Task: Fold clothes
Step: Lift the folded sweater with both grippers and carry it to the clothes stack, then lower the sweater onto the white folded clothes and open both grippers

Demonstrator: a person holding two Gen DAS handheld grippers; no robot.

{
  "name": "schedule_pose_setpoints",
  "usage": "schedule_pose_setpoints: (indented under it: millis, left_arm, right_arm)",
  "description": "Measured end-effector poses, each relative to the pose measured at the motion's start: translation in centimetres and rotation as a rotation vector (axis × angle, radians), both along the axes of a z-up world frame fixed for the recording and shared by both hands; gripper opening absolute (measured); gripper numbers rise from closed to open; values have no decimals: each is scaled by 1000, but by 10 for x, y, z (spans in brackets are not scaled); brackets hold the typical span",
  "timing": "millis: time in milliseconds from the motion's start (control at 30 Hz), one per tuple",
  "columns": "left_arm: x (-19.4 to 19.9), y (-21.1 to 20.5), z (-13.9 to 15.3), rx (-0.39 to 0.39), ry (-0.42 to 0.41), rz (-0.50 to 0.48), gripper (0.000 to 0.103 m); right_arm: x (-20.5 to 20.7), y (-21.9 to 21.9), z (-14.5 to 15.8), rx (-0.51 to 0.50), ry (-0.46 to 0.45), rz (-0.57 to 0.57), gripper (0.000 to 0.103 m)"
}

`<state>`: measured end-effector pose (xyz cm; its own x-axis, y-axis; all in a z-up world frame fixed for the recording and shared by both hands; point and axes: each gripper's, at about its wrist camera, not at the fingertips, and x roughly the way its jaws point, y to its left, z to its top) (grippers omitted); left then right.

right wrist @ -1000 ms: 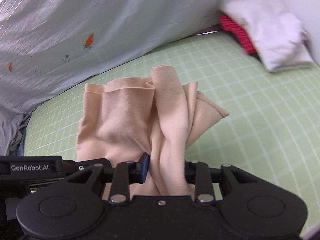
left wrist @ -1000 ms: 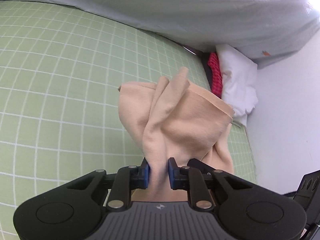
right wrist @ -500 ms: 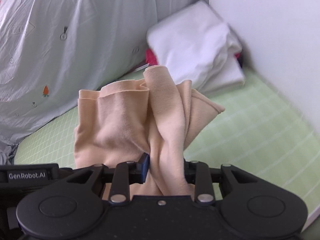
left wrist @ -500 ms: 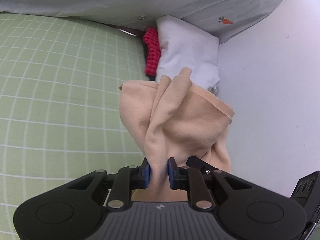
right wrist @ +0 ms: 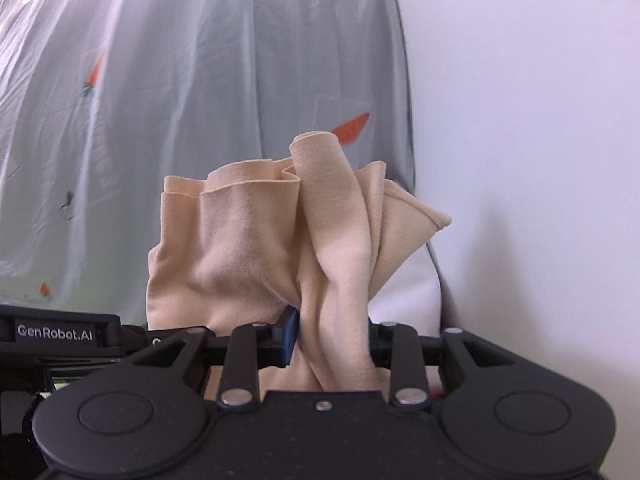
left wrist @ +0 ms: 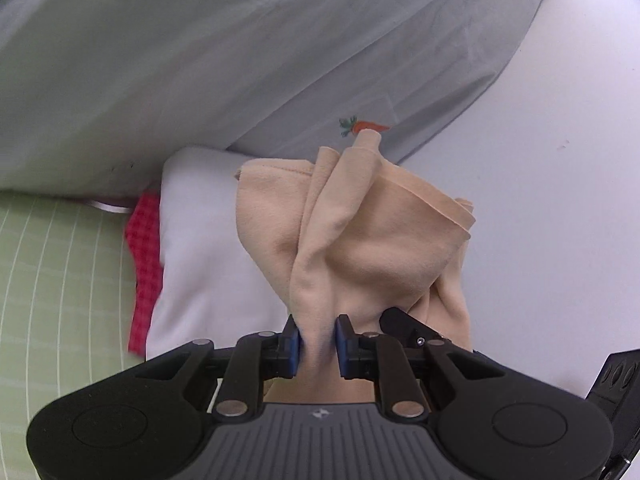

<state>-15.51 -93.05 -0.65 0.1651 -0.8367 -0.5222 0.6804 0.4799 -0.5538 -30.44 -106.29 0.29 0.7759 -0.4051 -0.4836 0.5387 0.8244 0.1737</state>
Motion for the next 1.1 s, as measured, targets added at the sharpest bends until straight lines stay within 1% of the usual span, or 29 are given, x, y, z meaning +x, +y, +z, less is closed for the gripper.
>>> schedule_pose_setpoints:
  millis: [33, 67, 100, 133, 167, 200, 233, 267, 300, 333, 367, 400, 433, 467, 533, 567, 600, 667, 700, 733, 833, 867, 900, 933, 967, 1000, 1033, 1067, 1100]
  left_arm:
    - [12, -16, -2, 17, -26, 20, 21]
    - [25, -30, -8, 58, -42, 66, 25]
    - [39, -45, -15, 109, -54, 120, 22]
    - [48, -52, -19, 156, -80, 166, 22]
    - [56, -58, -22, 201, -111, 209, 22]
    - [60, -58, -22, 203, -130, 229, 23]
    - [63, -55, -22, 188, -145, 242, 24]
    - [64, -55, -21, 169, -157, 235, 28]
    - [65, -55, -21, 147, -167, 221, 31]
    - [65, -61, -23, 147, -174, 203, 31]
    - [64, -70, -27, 156, -181, 183, 32]
    - [64, -79, -31, 165, -187, 164, 33]
    - [63, -87, -34, 173, -193, 144, 33]
    - [66, -94, -42, 189, -191, 151, 36]
    - [75, -101, -56, 209, -177, 175, 43]
    - [79, -101, -60, 205, -170, 180, 53]
    - [83, -101, -64, 200, -162, 186, 57]
    - [88, -96, -66, 184, -143, 174, 58]
    - [89, -94, -66, 184, -139, 174, 63]
    - [88, -89, -65, 188, -139, 179, 65]
    - [84, -77, -59, 205, -141, 199, 66]
    - [82, -72, -55, 219, -150, 203, 68]
    - [79, -67, -50, 236, -162, 206, 69]
    - [75, -61, -47, 253, -182, 202, 69]
    - [71, -54, -44, 270, -204, 196, 72]
    - [65, -46, -40, 286, -225, 187, 77]
    - [58, -37, -36, 295, -243, 179, 82]
    - [50, -27, -32, 302, -260, 172, 89]
    - [42, -16, -28, 308, -277, 165, 95]
  right_arm:
    - [18, -17, -5, -7, 2, 9, 36]
    - [37, -33, -15, -10, 22, 0, 48]
    - [56, -49, -25, -13, 42, -10, 55]
    - [73, -58, -36, -38, 91, -36, 59]
    - [90, -66, -47, -64, 142, -63, 58]
    - [101, -68, -51, -103, 181, -94, 58]
    - [99, -62, -50, -154, 153, -123, 58]
    - [96, -56, -49, -205, 123, -152, 59]
    - [90, -49, -46, -242, 74, -177, 60]
    - [84, -43, -45, -256, 24, -177, 61]
    - [82, -42, -47, -244, -15, -141, 58]
    - [85, -46, -52, -201, -30, -95, 54]
    - [88, -50, -57, -158, -44, -49, 48]
    - [96, -58, -66, -115, -24, -18, 43]
    - [106, -67, -81, -97, -6, -3, 43]
    - [108, -73, -84, -84, -7, -11, 44]
    - [109, -78, -86, -71, -9, -19, 44]
    - [108, -84, -86, -46, -20, -36, 47]
    - [108, -81, -86, -57, -13, -43, 48]
    - [108, -78, -85, -70, -6, -49, 51]
    - [105, -58, -82, -159, 59, -108, 73]
    - [103, -52, -81, -186, 80, -131, 78]
    - [96, -50, -78, -190, 91, -154, 89]
    - [89, -49, -76, -193, 103, -177, 92]
    - [81, -47, -73, -197, 114, -200, 92]
    - [71, -44, -70, -171, 98, -191, 93]
    - [60, -40, -67, -144, 81, -181, 97]
    - [48, -31, -63, -133, 70, -175, 103]
    - [36, -22, -58, -122, 60, -168, 103]
